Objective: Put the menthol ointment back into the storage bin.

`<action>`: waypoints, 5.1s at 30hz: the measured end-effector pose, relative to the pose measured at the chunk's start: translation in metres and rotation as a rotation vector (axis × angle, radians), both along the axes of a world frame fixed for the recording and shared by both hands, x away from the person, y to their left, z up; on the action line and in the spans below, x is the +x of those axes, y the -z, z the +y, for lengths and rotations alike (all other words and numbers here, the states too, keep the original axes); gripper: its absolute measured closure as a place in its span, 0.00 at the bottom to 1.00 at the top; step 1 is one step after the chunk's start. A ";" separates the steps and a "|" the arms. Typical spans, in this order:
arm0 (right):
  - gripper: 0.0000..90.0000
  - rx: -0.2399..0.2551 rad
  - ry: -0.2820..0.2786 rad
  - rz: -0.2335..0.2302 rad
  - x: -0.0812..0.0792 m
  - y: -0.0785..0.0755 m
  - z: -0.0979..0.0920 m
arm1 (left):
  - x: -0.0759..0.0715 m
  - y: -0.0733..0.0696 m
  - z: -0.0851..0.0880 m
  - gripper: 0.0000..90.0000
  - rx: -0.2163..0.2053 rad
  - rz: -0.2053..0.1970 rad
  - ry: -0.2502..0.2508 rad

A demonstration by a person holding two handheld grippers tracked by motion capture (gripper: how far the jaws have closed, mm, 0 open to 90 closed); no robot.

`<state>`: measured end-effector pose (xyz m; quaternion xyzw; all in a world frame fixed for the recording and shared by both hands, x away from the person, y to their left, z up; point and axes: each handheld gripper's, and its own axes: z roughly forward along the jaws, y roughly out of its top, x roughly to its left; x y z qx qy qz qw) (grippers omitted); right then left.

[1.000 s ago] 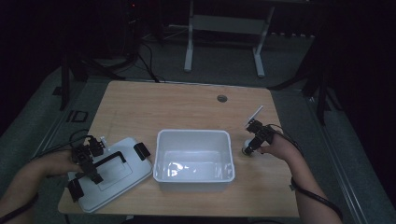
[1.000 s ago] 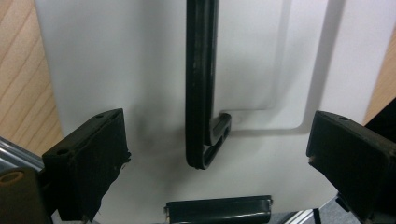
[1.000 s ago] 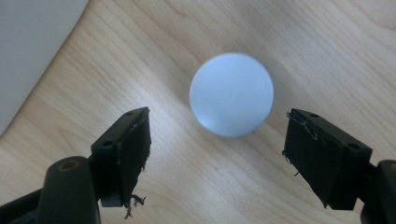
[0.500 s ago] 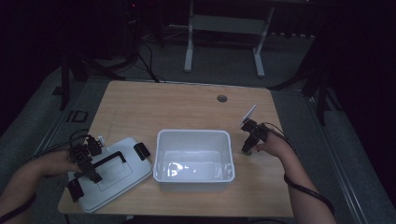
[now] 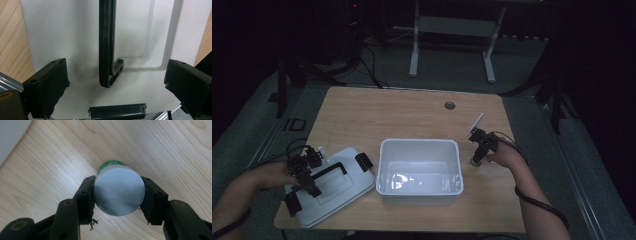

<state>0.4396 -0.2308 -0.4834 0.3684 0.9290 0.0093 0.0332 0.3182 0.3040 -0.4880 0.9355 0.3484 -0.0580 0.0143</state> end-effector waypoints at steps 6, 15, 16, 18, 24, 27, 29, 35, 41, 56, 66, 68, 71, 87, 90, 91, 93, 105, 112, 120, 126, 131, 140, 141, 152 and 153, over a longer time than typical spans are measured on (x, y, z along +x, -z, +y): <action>0.55 -0.007 -0.071 -0.014 -0.007 -0.012 0.000 | -0.001 -0.002 0.000 0.06 -0.010 -0.022 0.003; 0.55 -0.025 -0.143 -0.012 -0.023 -0.020 -0.002 | -0.002 -0.008 0.000 0.06 0.002 -0.043 0.015; 0.55 -0.024 -0.161 -0.009 -0.026 -0.020 -0.003 | -0.002 -0.008 0.000 0.06 0.000 -0.042 0.014; 0.55 -0.018 -0.188 0.004 -0.030 -0.022 -0.004 | -0.002 -0.008 0.001 0.06 -0.001 -0.045 0.012; 0.55 -0.025 -0.254 0.027 -0.041 -0.027 -0.007 | -0.001 -0.007 0.001 0.06 0.004 -0.045 0.011; 0.55 -0.036 -0.312 0.016 -0.054 -0.037 -0.006 | -0.001 -0.008 0.000 0.06 0.003 -0.046 0.008; 0.55 -0.031 -0.336 0.016 -0.058 -0.042 -0.005 | -0.001 -0.009 0.000 0.06 0.004 -0.047 0.009; 0.56 -0.016 -0.407 0.023 -0.071 -0.058 -0.002 | -0.002 -0.009 -0.002 0.06 0.010 -0.042 0.015; 0.55 -0.005 -0.502 0.042 -0.089 -0.073 0.006 | -0.002 -0.008 -0.003 0.06 0.015 -0.038 0.020; 0.56 -0.022 -0.615 0.012 -0.115 -0.116 0.033 | -0.003 -0.010 -0.007 0.06 0.037 -0.038 0.030; 0.56 -0.010 -0.661 -0.019 -0.122 -0.143 0.051 | -0.003 -0.010 -0.008 0.06 0.040 -0.033 0.036; 0.56 0.000 -0.685 -0.031 -0.124 -0.149 0.059 | -0.003 -0.012 -0.008 0.06 0.038 -0.038 0.037; 0.56 0.017 -0.707 -0.039 -0.126 -0.154 0.068 | -0.003 -0.012 -0.009 0.06 0.040 -0.038 0.040; 0.56 0.006 -0.787 0.006 -0.127 -0.125 0.112 | -0.003 -0.008 -0.009 0.06 0.046 -0.031 0.038; 0.56 0.007 -0.789 0.019 -0.123 -0.114 0.118 | -0.002 -0.009 -0.009 0.06 0.047 -0.035 0.044; 0.56 0.007 -0.789 0.019 -0.123 -0.114 0.118 | -0.002 -0.009 -0.009 0.06 0.047 -0.035 0.044; 0.56 0.011 -0.782 0.028 -0.119 -0.106 0.121 | -0.002 -0.010 -0.009 0.06 0.048 -0.037 0.043; 0.56 -0.016 -0.763 0.073 -0.105 -0.065 0.131 | -0.003 -0.009 -0.009 0.06 0.050 -0.029 0.044; 0.56 -0.008 -0.773 0.090 -0.104 -0.050 0.139 | -0.003 -0.007 -0.011 0.06 0.042 -0.033 0.048; 0.56 -0.026 -0.759 0.101 -0.100 -0.033 0.146 | -0.005 -0.006 -0.009 0.06 0.046 -0.026 0.042; 0.56 -0.061 -0.741 0.111 -0.097 -0.022 0.149 | -0.004 -0.004 -0.007 0.06 0.046 -0.020 0.046; 0.56 -0.070 -0.743 0.115 -0.096 -0.013 0.151 | -0.004 -0.003 -0.007 0.06 0.049 -0.019 0.046; 0.56 -0.093 -0.743 0.114 -0.096 -0.004 0.156 | -0.006 -0.003 -0.005 0.06 0.044 -0.013 0.043; 0.56 -0.097 -0.744 0.120 -0.096 -0.003 0.157 | -0.006 -0.003 -0.004 0.06 0.041 -0.012 0.040; 0.55 -0.125 -0.740 0.134 -0.096 0.001 0.160 | -0.006 -0.001 -0.003 0.06 0.047 -0.015 0.037; 0.55 -0.124 -0.736 0.132 -0.096 0.001 0.160 | -0.006 -0.001 -0.004 0.06 0.045 -0.015 0.036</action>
